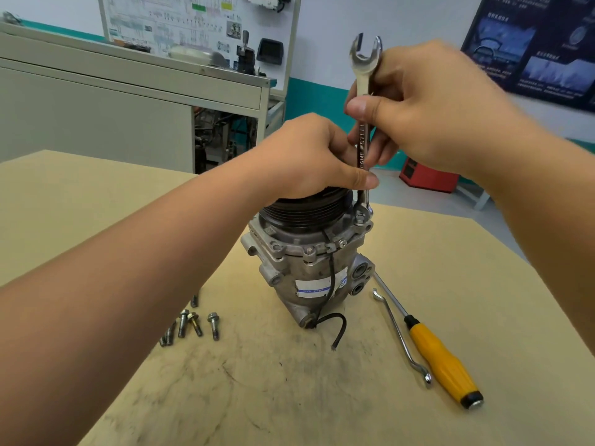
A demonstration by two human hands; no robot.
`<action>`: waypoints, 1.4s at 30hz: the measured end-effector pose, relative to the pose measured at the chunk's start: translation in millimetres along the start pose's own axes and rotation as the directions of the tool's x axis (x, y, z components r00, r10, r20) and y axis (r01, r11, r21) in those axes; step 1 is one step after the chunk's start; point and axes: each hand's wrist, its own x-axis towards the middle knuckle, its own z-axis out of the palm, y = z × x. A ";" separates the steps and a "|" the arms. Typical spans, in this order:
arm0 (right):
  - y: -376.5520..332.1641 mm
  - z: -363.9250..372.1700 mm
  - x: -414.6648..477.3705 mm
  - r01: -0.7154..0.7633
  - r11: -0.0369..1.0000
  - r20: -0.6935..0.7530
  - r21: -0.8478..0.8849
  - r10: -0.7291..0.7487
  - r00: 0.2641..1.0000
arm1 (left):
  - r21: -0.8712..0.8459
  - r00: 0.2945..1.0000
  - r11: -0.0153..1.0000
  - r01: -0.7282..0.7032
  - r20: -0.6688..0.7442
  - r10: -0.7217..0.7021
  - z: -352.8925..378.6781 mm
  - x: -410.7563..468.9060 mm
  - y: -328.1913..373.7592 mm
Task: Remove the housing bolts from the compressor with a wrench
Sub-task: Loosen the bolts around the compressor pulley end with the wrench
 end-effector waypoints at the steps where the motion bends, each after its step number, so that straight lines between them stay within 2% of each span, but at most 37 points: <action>1: -1.0 1.0 -0.7 0.008 1.000 -0.008 0.011 -0.008 1.000 | 0.002 1.000 1.000 0.005 -0.017 -0.005 0.9 -0.9 -0.5; 7: -1.2 2.0 -8.3 0.030 0.996 -0.063 0.078 -0.025 0.998 | 0.007 0.996 0.999 0.039 -0.083 -0.038 4.9 -8.0 4.2; 15: -7.3 6.8 -19.9 0.095 0.987 -0.084 0.128 -0.085 0.993 | 0.042 0.979 0.999 0.025 -0.203 -0.016 6.4 -22.2 7.9; 20: -10.9 8.4 -28.0 0.092 0.976 -0.002 0.197 -0.093 0.996 | 0.075 0.989 0.995 -0.070 -0.127 0.080 0.3 -28.1 4.2; 23: -4.8 10.3 -40.3 0.057 0.971 0.048 0.231 -0.070 0.996 | 0.155 0.997 0.986 -0.067 -0.033 0.073 1.9 -30.8 4.1; 25: -3.1 11.8 -51.0 0.104 0.976 0.061 0.193 -0.118 0.991 | 0.225 0.997 0.971 -0.083 0.009 0.083 2.4 -32.9 5.9; 27: -3.8 9.1 -56.6 0.146 0.971 0.041 0.191 -0.156 0.987 | 0.221 0.993 0.968 -0.115 0.028 0.111 0.4 -33.5 10.2; 31: -3.2 -4.0 -52.9 0.193 0.946 -0.074 0.260 -0.180 0.981 | 0.136 0.983 0.974 -0.179 -0.018 0.183 -11.6 -30.0 20.4; 34: 2.0 -10.0 -50.2 0.211 0.937 -0.131 0.278 -0.180 0.975 | 0.142 0.978 0.970 -0.196 -0.050 0.205 -18.2 -26.8 19.1; 39: 11.5 -8.3 -48.2 0.164 0.948 -0.110 0.272 -0.139 0.984 | 0.205 0.978 0.963 -0.173 -0.078 0.193 -14.0 -23.7 16.2; 42: 10.1 -5.3 -43.1 0.164 0.949 -0.084 0.271 -0.146 0.986 | 0.214 0.981 0.961 -0.173 -0.047 0.187 -12.3 -19.3 18.6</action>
